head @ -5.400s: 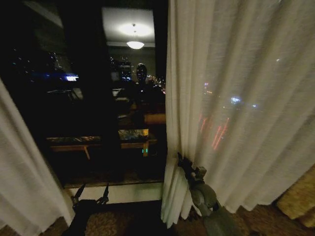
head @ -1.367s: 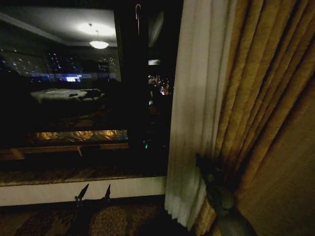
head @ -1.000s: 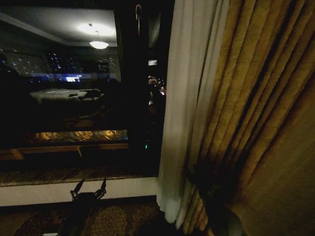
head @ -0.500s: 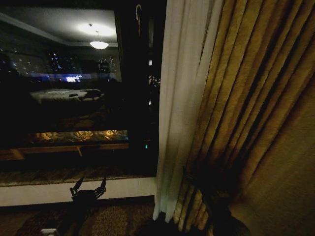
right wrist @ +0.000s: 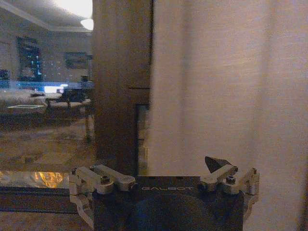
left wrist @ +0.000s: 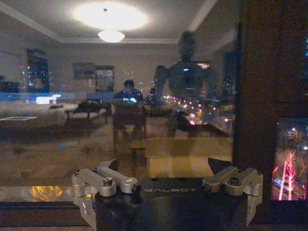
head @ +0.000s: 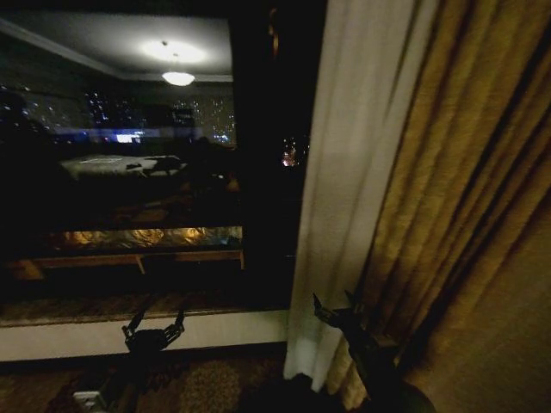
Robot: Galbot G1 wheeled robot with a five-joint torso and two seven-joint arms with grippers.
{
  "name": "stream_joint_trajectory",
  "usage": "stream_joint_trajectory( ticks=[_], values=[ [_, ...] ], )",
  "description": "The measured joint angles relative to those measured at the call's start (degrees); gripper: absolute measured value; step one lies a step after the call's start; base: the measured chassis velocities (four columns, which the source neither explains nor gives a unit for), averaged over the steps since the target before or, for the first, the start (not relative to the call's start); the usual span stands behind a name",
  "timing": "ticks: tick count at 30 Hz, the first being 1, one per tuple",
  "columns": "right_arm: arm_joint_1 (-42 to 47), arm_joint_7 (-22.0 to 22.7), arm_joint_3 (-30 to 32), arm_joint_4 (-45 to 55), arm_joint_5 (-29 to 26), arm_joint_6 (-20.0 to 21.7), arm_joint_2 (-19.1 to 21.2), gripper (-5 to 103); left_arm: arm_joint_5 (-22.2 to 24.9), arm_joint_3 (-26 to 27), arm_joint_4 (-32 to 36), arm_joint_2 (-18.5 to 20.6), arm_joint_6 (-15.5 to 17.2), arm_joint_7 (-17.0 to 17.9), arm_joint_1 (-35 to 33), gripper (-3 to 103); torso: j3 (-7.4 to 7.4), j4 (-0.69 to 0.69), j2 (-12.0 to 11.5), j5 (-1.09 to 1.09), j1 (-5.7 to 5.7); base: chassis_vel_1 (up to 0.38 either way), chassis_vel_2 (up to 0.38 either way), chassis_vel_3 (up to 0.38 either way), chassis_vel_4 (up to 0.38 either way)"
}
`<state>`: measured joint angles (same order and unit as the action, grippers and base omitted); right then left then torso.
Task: Open the curtains by pulling them apart, changing their state from closed to fully open.
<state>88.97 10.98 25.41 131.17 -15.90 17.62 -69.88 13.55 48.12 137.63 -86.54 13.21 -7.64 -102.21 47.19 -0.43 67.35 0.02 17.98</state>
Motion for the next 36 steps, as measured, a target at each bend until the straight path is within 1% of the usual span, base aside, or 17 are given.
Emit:
stream_joint_trajectory(
  ticks=[7,17,21,24,31,36],
  values=[
    [-2.0,0.1,0.0,-0.9,-0.2,0.0,-0.4,100,0.1,0.4,0.2,0.6,0.0,0.2,0.1,100,0.0,0.0,0.0,0.02,0.0,0.326,0.339,-0.333,-0.338],
    [-3.1,0.2,-0.8,-1.0,-1.6,0.1,1.0,100,-0.2,-1.1,0.4,-0.3,0.0,0.3,0.3,100,0.0,-0.01,0.0,0.0,0.0,0.361,0.37,-0.373,-0.355],
    [-3.2,0.2,-2.4,-1.0,-1.7,0.1,1.1,100,-0.3,-0.9,0.3,0.1,0.0,0.3,0.4,100,0.0,-0.01,0.0,0.03,0.0,0.344,0.356,-0.367,-0.344],
    [-3.3,0.2,-3.0,-1.1,-1.6,0.1,1.1,100,-0.3,-0.9,0.1,0.1,0.1,0.3,0.4,100,0.0,0.0,0.0,-0.01,0.0,0.341,0.348,-0.344,-0.344],
    [-4.0,0.3,-3.9,-1.7,-1.5,0.1,1.8,100,-0.3,-1.1,0.1,0.2,0.1,0.3,0.9,100,0.0,-0.01,0.0,0.01,0.0,0.349,0.351,-0.352,-0.355],
    [-5.7,0.5,-6.3,-2.7,-0.1,0.1,2.3,100,-0.3,-1.0,0.1,0.2,0.3,0.3,1.1,100,-0.01,0.0,0.0,0.0,0.0,0.362,0.347,-0.345,-0.353]
  ],
)
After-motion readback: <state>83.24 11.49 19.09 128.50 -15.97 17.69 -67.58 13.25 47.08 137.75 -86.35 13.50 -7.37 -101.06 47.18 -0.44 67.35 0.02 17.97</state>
